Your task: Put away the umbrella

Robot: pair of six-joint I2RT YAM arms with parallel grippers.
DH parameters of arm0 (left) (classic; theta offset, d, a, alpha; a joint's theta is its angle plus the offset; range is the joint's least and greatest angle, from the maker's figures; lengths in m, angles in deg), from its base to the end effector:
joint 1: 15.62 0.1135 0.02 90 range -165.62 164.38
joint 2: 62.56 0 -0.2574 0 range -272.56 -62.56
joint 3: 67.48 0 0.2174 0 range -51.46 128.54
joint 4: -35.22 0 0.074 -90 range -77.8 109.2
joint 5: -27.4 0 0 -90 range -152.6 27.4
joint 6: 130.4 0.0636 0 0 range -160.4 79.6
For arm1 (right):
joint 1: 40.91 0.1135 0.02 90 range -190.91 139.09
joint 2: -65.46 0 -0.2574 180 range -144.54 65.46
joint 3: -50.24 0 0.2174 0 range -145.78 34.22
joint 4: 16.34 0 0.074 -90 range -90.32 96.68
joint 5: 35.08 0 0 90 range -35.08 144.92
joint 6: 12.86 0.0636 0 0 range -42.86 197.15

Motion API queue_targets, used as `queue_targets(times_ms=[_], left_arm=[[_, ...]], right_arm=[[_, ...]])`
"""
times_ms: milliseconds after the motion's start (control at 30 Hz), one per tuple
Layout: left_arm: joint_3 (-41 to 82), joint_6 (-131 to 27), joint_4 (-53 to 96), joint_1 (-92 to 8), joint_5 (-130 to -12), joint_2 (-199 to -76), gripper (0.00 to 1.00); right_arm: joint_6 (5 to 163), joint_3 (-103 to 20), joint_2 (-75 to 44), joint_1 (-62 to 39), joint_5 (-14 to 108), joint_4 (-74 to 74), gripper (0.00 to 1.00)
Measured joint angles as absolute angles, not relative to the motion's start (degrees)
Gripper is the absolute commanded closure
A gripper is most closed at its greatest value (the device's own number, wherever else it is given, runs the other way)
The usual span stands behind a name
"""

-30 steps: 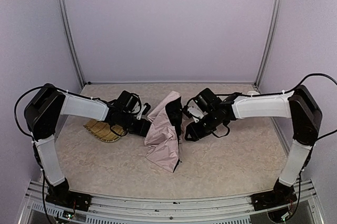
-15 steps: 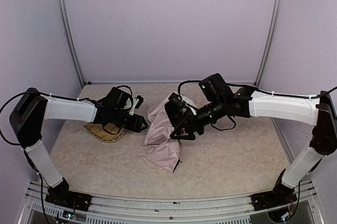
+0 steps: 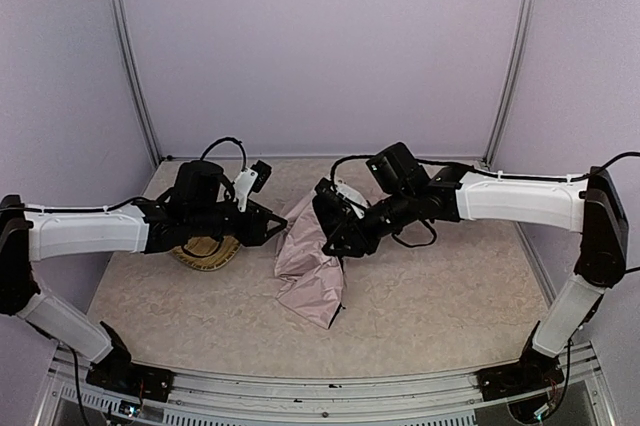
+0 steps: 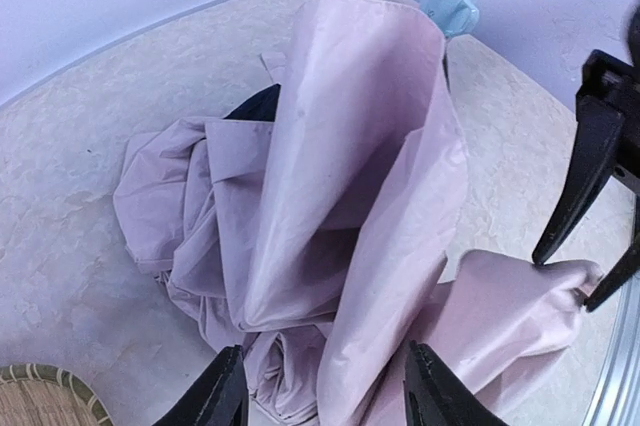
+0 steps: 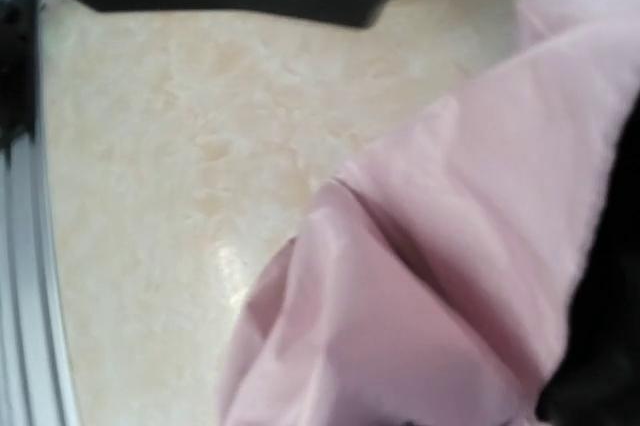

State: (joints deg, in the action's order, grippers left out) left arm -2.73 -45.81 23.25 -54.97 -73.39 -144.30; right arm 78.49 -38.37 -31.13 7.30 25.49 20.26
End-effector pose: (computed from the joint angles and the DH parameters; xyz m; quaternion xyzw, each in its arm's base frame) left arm 0.2324 -0.2060 0.2386 0.2960 0.8064 -0.2674 0.4367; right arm 0.2146 0.2870 0.2482 -0.4447 0.7797 0.3692 0.2408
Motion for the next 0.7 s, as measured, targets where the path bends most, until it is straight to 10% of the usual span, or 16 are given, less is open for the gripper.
queue_targets(times_ms=[67,700], left_arm=[[-3.78,-45.22,24.69,-55.35,-74.5,-143.9,0.48],[1.09,-43.21,32.15,-56.22,-72.84,-165.5,0.5]], right_arm=[[78.71,-38.37,-31.15,7.3,26.61,20.58,1.0],[82.79,-43.95,-38.74,-0.62,9.43,-1.93,1.0]])
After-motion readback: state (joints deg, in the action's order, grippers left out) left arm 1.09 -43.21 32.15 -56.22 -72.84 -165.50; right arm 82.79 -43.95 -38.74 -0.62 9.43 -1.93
